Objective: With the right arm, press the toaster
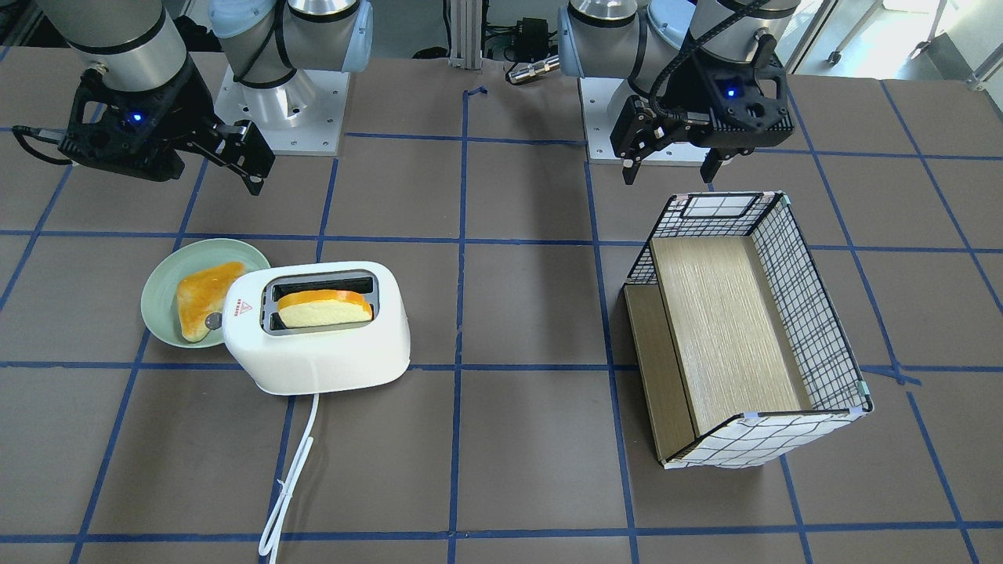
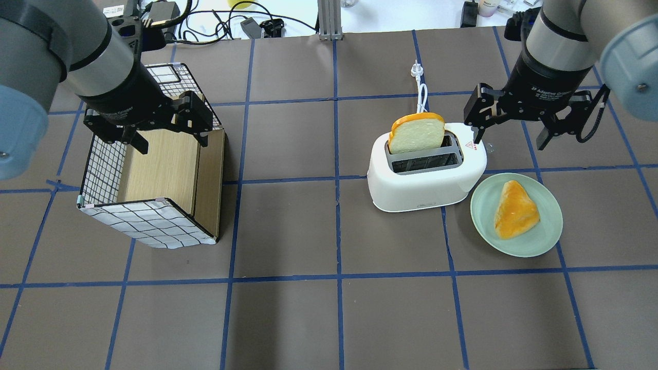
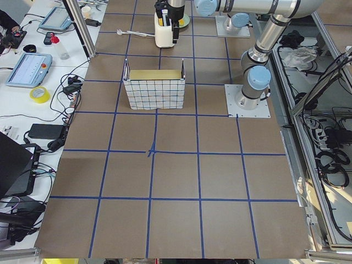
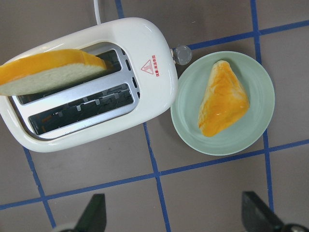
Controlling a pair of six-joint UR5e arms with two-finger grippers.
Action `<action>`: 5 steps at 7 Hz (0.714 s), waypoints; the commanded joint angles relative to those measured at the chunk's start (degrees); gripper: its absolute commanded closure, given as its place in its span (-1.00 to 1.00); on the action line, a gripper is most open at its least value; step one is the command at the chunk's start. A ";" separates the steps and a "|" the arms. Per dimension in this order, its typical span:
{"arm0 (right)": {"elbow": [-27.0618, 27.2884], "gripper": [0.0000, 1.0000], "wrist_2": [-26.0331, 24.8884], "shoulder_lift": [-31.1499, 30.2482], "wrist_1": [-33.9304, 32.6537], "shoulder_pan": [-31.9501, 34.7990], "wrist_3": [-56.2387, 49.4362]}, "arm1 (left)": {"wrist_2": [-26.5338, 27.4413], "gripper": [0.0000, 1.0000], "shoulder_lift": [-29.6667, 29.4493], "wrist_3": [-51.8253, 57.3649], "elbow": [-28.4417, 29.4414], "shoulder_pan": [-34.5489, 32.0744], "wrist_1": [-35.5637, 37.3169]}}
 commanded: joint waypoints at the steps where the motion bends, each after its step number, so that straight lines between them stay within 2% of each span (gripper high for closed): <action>1: 0.05 -1.00 -0.03 0.01 -0.02 -0.04 -0.02 | 0.08 -1.00 0.00 0.00 -0.01 0.00 0.00; 4: -0.04 -1.00 0.05 0.01 -0.37 -0.04 -0.02 | 0.08 -1.00 0.00 0.00 0.00 0.00 0.00; 5: -0.12 -0.73 0.14 0.09 -0.72 -0.13 -0.02 | -0.01 -1.00 0.00 0.00 -0.01 0.00 0.00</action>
